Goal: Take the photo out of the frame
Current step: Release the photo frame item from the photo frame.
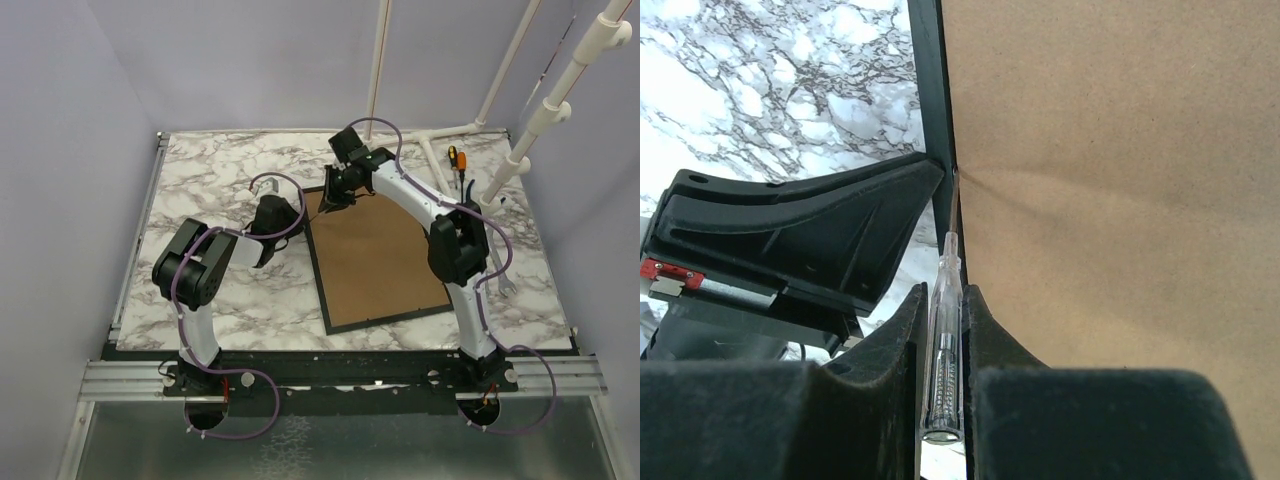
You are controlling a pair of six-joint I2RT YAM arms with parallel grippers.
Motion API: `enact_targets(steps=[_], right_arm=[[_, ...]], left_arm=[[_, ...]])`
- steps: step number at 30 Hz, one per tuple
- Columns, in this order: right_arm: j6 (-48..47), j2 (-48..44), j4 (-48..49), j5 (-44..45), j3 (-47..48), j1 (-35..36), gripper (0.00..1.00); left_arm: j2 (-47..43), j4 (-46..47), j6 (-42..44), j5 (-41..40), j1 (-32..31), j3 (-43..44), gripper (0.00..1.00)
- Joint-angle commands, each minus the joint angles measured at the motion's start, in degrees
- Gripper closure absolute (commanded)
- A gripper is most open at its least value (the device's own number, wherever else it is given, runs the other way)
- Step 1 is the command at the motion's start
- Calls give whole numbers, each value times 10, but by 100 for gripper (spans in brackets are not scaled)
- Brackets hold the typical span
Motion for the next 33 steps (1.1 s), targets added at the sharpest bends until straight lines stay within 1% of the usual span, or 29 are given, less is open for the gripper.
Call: enact_targets(steps=[1,5,14,19,23,29,33], right_arm=[[44,10,13,-110,10,83,99],[42,19,6,-97,27,94,99],[-12,57,-48,-86,119,108,99],[-16,44,-56,-57,115,108,99],[-19,0,-51,-13,78,92,99],[-27,-121,-3,80,-45,46,99],[-51,-198,26,160,-124,37,99]], left_arm=[[-3,1,-41,119,-57,-12,92],[-6,2,-41,121,-57,-13,92],[-9,2,-41,125,-58,-15,92],[-18,-3,-36,113,-56,-19,92],[-42,-28,-26,97,-39,-29,92],[-85,-61,-10,84,1,-48,92],[-112,-92,7,69,10,-51,91]])
